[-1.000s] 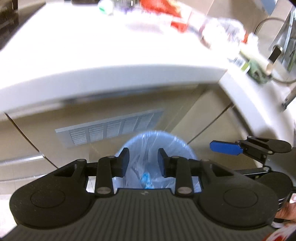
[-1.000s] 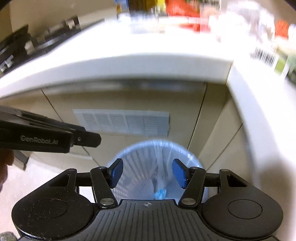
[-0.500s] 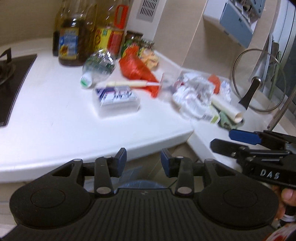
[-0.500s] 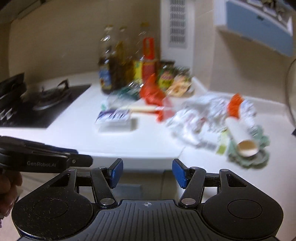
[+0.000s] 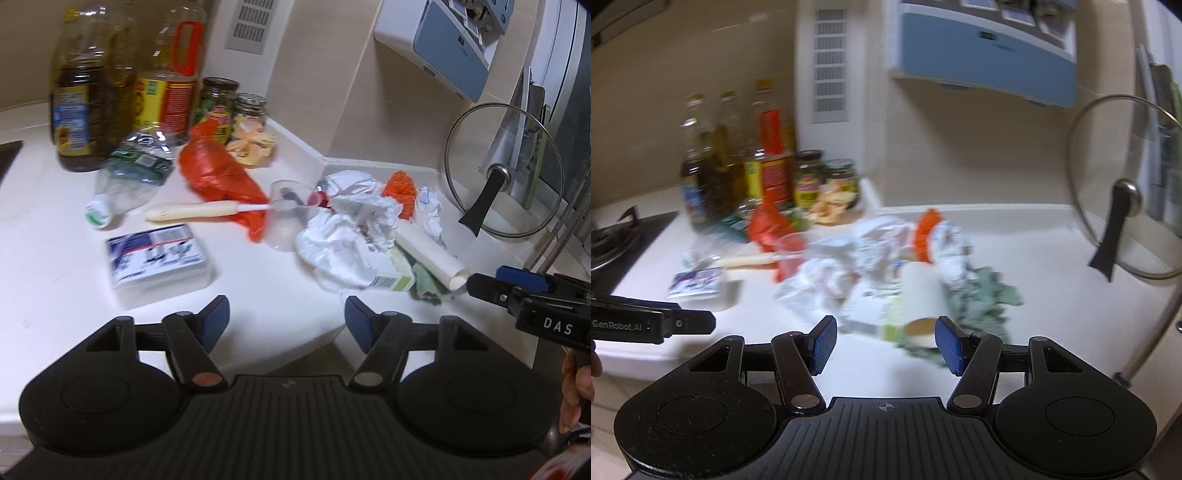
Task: Collect trash
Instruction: 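Grasp the paper towel tube with the right gripper while the left grasps crumpled tissue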
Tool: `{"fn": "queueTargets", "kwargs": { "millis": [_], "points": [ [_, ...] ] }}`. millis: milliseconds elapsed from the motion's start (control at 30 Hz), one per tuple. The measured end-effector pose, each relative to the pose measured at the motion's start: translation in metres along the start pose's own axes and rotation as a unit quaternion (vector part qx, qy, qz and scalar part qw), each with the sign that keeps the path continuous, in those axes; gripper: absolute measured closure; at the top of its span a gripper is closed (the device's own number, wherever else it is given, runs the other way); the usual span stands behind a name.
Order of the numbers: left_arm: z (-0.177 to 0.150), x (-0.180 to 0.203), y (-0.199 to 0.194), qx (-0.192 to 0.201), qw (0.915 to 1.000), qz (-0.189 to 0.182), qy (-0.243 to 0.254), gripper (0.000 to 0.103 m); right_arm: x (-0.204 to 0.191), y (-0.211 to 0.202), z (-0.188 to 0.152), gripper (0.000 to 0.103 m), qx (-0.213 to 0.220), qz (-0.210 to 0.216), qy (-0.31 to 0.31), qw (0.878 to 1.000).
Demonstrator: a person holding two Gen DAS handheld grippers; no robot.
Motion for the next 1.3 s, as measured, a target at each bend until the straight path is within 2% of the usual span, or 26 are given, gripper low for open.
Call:
{"fn": "queueTargets", "kwargs": {
  "millis": [133, 433, 833, 900, 967, 1133, 1233, 1300],
  "points": [
    [0.013, 0.011, 0.022, 0.0, 1.0, -0.006, 0.001, 0.03, 0.024, 0.006, 0.002, 0.044, -0.002, -0.02, 0.011, 1.0],
    [0.029, 0.03, 0.073, -0.015, 0.9999, -0.005, -0.001, 0.03, 0.071, 0.033, -0.002, 0.044, -0.022, -0.041, 0.024, 0.999],
    [0.03, 0.04, 0.112, -0.047, 0.9987, 0.009, 0.02, 0.03, 0.088, 0.071, -0.015, 0.044, -0.058, 0.002, 0.056, 0.997],
    [0.031, 0.043, 0.116, -0.048, 0.9984, 0.011, 0.028, 0.034, 0.089, 0.074, -0.017, 0.044, -0.062, 0.002, 0.056, 0.997],
    [0.032, 0.045, 0.119, -0.051, 0.9979, 0.015, 0.037, 0.044, 0.092, 0.073, -0.016, 0.044, -0.059, -0.006, 0.059, 0.996],
    [0.029, 0.046, 0.122, -0.057, 0.9969, 0.021, 0.049, 0.085, 0.094, 0.054, -0.002, 0.044, -0.019, -0.004, 0.074, 0.997],
    [0.026, 0.045, 0.12, -0.056, 0.9971, 0.022, 0.048, 0.095, 0.079, 0.045, 0.006, 0.044, -0.006, 0.018, 0.068, 0.998],
    [0.027, 0.045, 0.115, -0.051, 0.9974, 0.022, 0.046, 0.096, 0.068, 0.045, 0.009, 0.044, -0.008, 0.032, 0.062, 0.998]
  ]
}}
Point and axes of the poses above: each gripper's, at about its wrist camera, not at the fingertips, and y roughly the way its jaws point, x to its right, z to its top, the point moved 9 cm from there along y, roughly the way its jaws point, and after that the axes turned 4 degrees about y, right-handed, at the moved point
